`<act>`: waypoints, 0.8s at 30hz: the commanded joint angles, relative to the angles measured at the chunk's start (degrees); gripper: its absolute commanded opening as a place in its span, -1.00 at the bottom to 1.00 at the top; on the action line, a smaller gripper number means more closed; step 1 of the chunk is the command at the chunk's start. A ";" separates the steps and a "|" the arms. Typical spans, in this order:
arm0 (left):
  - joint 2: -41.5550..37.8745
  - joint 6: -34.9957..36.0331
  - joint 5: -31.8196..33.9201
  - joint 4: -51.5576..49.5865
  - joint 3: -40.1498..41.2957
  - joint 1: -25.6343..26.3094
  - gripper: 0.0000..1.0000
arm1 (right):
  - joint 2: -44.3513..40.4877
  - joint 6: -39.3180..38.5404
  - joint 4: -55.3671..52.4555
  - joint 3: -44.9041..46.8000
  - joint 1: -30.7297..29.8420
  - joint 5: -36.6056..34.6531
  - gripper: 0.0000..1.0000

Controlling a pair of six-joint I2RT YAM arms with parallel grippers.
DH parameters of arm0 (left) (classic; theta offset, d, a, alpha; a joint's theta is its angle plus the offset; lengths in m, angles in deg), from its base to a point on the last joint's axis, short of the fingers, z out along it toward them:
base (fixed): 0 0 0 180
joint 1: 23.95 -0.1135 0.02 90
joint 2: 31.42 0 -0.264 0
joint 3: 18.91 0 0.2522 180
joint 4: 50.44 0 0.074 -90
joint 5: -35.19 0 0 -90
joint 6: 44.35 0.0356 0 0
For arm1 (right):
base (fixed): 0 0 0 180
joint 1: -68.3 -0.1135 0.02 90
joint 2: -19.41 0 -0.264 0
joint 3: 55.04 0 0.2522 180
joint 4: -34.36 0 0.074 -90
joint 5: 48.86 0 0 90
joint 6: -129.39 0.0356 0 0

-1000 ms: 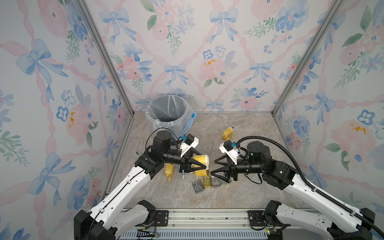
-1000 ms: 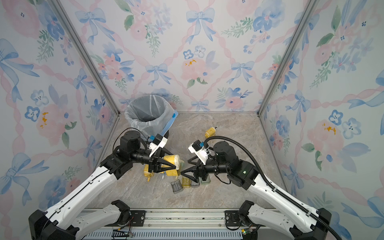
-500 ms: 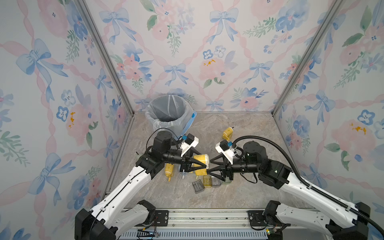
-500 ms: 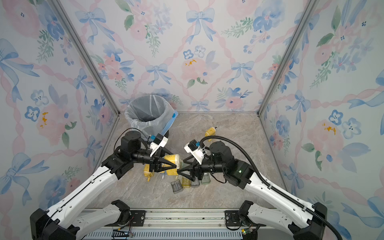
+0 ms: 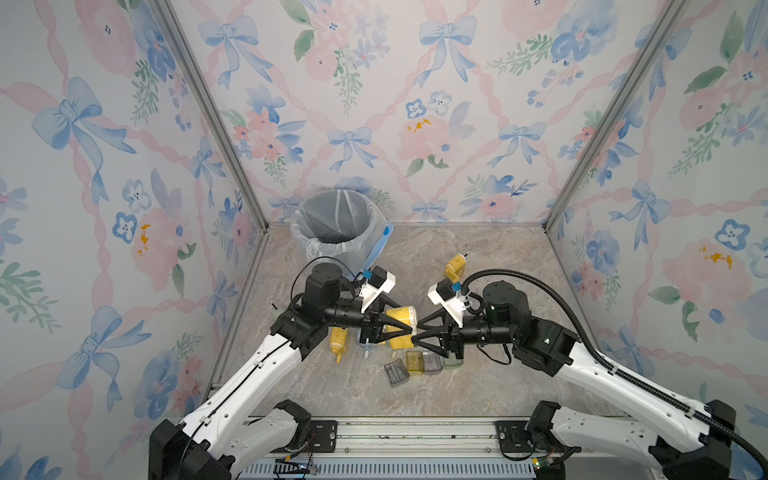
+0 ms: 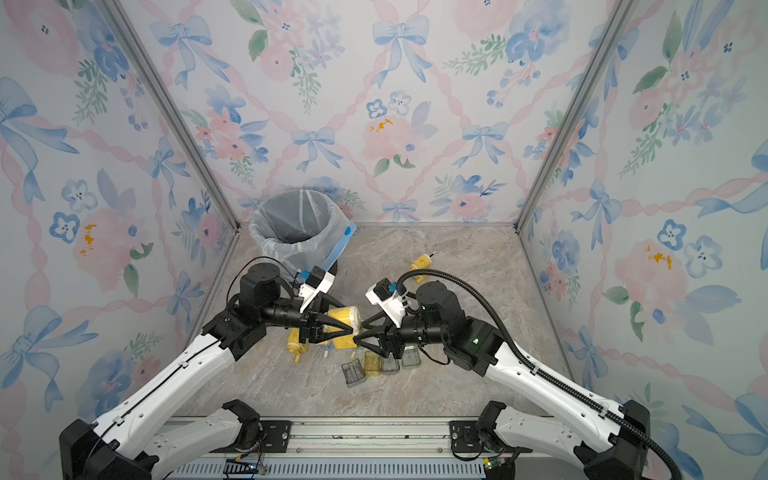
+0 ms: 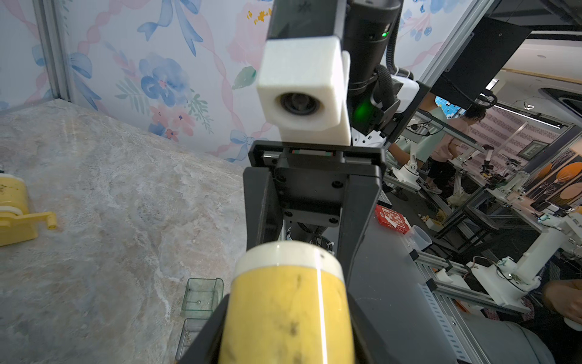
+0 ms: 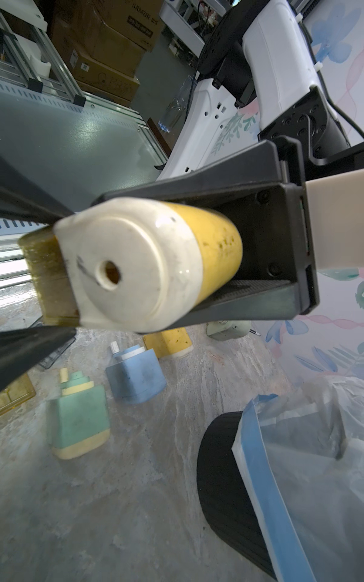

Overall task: Take out the pencil sharpener tray and clean the shavings
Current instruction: Open the container of the pencil sharpener.

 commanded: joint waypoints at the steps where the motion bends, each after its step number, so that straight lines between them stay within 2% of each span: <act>1: -1.63 -0.78 -0.11 2.59 0.23 -0.56 -1.00 | 0.61 0.61 2.18 -0.54 -0.71 2.61 0.07; 7: -2.12 -1.04 -1.00 3.09 0.56 -0.65 -1.00 | 1.96 1.38 3.91 -0.34 -0.62 4.36 0.12; 17: -2.62 -1.53 -1.00 3.66 0.84 -0.99 -1.00 | -1.42 4.21 5.77 0.73 3.57 8.79 -0.09; 24: -2.69 -1.75 -1.45 4.11 1.07 -1.05 -1.00 | -3.27 4.44 5.28 1.90 5.89 9.22 -0.12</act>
